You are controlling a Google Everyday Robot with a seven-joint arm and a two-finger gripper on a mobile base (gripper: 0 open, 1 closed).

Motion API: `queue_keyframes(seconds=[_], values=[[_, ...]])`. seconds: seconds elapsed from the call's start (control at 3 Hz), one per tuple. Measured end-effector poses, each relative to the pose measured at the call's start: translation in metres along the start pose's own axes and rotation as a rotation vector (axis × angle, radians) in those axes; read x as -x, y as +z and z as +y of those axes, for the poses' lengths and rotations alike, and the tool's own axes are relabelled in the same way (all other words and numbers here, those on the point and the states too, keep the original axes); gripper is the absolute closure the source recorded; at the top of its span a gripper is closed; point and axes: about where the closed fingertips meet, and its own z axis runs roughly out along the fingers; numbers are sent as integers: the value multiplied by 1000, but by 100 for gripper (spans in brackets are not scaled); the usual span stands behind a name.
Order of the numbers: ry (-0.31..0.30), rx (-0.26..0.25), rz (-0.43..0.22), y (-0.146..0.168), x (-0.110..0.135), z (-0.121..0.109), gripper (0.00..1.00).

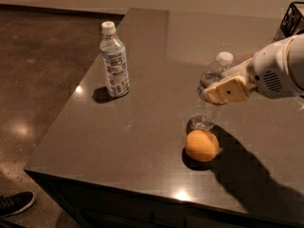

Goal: Move water bottle near orange

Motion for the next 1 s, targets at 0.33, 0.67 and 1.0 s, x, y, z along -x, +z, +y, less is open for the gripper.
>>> queue_keyframes(seconds=[0.33, 0.67, 1.0], values=[[-10, 2, 14, 1, -6, 1, 36], [-12, 3, 14, 1, -4, 3, 13], [-15, 4, 13, 1, -3, 4, 0]])
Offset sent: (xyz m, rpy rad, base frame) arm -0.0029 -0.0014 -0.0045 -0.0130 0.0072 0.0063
